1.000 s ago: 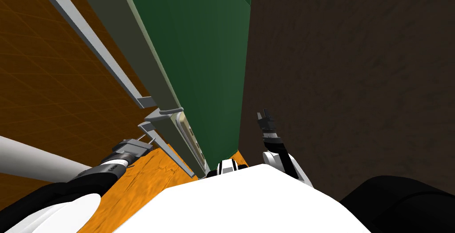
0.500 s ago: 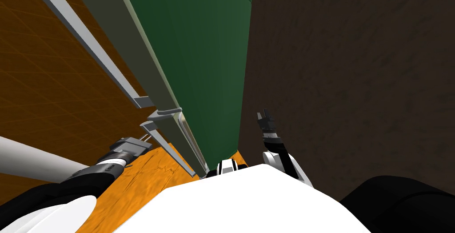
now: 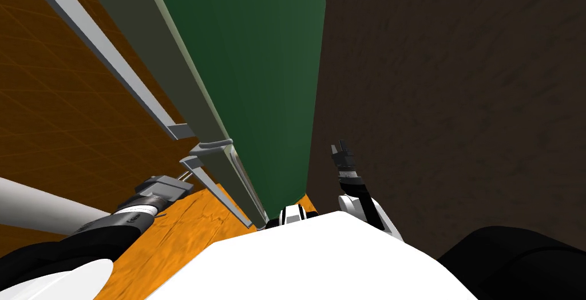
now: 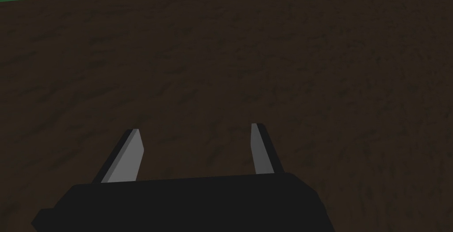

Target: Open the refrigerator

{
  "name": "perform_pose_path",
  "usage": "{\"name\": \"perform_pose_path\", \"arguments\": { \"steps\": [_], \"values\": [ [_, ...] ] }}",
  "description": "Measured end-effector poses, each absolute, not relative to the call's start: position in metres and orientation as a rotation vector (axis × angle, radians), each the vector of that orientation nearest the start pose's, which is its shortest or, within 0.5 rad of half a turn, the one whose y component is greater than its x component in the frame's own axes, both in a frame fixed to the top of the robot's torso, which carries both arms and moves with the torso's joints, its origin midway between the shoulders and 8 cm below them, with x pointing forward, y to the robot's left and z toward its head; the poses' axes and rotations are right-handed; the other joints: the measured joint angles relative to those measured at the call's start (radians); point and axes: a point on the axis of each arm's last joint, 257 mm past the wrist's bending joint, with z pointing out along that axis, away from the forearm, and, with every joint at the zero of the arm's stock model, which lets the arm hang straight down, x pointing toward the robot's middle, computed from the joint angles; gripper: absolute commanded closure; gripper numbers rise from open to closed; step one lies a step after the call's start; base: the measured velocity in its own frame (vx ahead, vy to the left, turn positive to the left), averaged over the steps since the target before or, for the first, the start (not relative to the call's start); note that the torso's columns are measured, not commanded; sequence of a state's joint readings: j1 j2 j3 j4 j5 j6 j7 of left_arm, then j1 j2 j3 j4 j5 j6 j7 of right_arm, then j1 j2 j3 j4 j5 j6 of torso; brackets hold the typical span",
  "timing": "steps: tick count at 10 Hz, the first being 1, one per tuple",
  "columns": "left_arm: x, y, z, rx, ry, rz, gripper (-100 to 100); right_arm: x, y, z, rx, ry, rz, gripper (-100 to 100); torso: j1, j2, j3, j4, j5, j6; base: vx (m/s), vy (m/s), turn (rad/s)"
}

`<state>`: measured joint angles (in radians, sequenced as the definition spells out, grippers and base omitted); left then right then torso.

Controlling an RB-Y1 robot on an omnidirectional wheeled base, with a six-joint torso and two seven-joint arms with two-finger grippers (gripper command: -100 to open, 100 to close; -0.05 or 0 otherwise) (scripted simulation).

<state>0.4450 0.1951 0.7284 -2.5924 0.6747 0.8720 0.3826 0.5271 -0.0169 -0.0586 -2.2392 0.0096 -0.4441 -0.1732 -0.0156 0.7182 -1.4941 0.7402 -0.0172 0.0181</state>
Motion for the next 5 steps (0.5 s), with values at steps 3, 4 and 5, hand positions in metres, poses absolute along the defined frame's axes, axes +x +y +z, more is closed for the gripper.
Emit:
{"name": "perform_pose_path", "arguments": {
  "steps": [3,4,5],
  "values": [
    [0.333,0.456,-0.046,-1.696,0.757,-1.227,-100,0.354,-0.305,-0.013,0.804,0.654,1.355,0,0.005,0.003,0.004,-0.003,0.006,-0.005,-0.011,0.015,0.036],
    [0.335,0.461,-0.054,-1.719,0.747,-1.220,-100,0.354,-0.305,-0.013,0.804,0.654,1.355,0,0.012,0.005,0.006,-0.004,0.011,-0.008,-0.013,0.018,0.049],
    [0.334,0.462,-0.055,-1.722,0.743,-1.216,100,0.354,-0.305,-0.013,0.805,0.654,1.355,0,0.014,0.008,0.009,-0.005,0.015,-0.010,-0.015,0.001,0.032]
  ]
}}
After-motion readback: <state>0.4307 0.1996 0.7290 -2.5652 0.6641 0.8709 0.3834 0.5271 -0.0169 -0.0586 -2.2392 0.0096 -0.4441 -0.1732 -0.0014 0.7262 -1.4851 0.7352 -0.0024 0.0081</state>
